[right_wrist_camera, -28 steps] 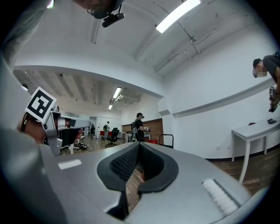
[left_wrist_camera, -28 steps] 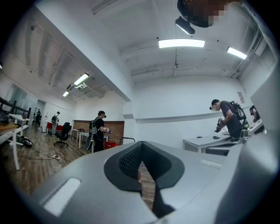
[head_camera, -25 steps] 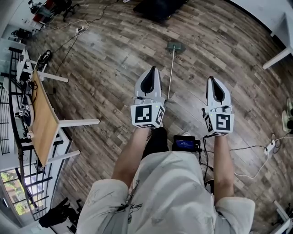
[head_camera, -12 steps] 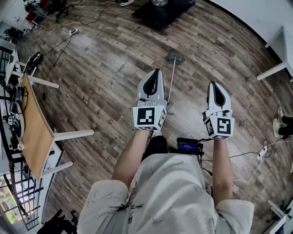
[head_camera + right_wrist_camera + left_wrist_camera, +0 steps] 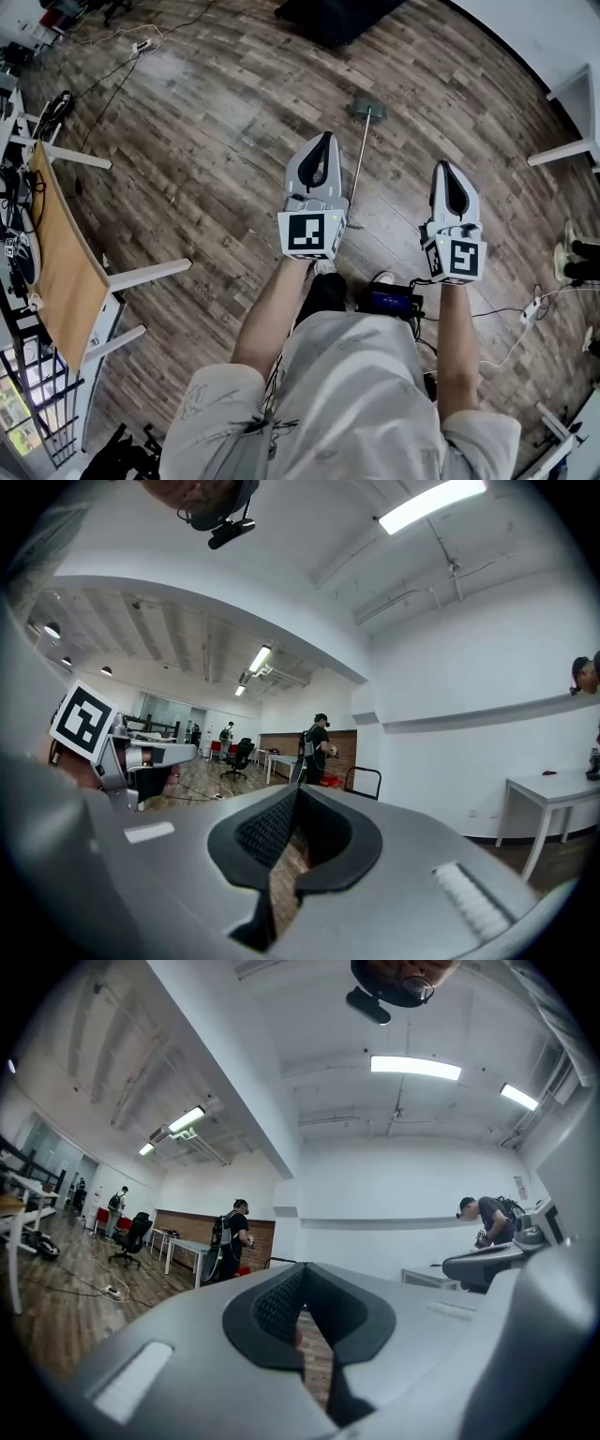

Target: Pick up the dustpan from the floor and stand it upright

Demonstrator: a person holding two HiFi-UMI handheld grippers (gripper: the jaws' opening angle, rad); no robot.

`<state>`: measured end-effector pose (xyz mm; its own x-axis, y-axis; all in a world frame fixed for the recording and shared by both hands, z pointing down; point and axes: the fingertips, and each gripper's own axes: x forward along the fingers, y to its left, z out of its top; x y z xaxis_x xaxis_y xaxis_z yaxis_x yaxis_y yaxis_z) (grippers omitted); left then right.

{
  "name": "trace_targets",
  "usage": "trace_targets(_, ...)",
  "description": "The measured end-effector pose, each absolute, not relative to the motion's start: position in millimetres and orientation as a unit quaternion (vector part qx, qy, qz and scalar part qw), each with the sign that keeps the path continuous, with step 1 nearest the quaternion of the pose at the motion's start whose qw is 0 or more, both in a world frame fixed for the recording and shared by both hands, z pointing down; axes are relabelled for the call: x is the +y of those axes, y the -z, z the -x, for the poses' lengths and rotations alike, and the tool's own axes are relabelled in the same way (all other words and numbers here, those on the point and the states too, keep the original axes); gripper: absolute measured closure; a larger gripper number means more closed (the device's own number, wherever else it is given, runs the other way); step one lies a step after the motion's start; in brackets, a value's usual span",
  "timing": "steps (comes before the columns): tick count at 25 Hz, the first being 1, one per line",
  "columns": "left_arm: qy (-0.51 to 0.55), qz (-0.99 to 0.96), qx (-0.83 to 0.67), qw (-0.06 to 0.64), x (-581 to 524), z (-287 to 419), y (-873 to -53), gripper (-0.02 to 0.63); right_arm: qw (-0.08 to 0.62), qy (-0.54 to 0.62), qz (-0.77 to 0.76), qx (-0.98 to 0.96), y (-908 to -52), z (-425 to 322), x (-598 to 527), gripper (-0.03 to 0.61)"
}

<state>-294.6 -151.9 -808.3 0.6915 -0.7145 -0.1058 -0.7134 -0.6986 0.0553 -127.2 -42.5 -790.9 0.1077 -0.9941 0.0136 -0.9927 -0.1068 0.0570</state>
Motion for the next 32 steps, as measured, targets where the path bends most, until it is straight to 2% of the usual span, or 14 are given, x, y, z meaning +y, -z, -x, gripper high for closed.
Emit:
trace_targets(4, 0.045, -0.917, -0.397, -0.004, -204, 239, 789, 0.595, 0.027, 0.008, -0.730, -0.683, 773, 73, -102, 0.572)
trace_targets(8, 0.036, -0.912, -0.409, -0.002, -206, 203, 753, 0.595, 0.028, 0.003, -0.713, -0.700, 735, 40, -110, 0.572)
trace_targets(13, 0.035, -0.910, -0.413, -0.004, -208, 103, 666, 0.594, 0.021, -0.007, -0.702, -0.712, 637, -56, -118, 0.572)
trace_targets(17, 0.035, -0.907, -0.419, 0.003, -234, 39, 562, 0.594, 0.019, -0.015, -0.694, -0.719, 530, -118, -147, 0.572)
trace_targets(23, 0.043, -0.905, -0.424, -0.003, -253, -14, 317, 0.594, 0.019, -0.019, -0.684, -0.729, 280, -166, -167, 0.572)
trace_targets(32, 0.041, -0.898, -0.437, 0.002, -360, -2, -186, 0.594, 0.023, -0.022, -0.665, -0.746, -227, -152, -284, 0.572)
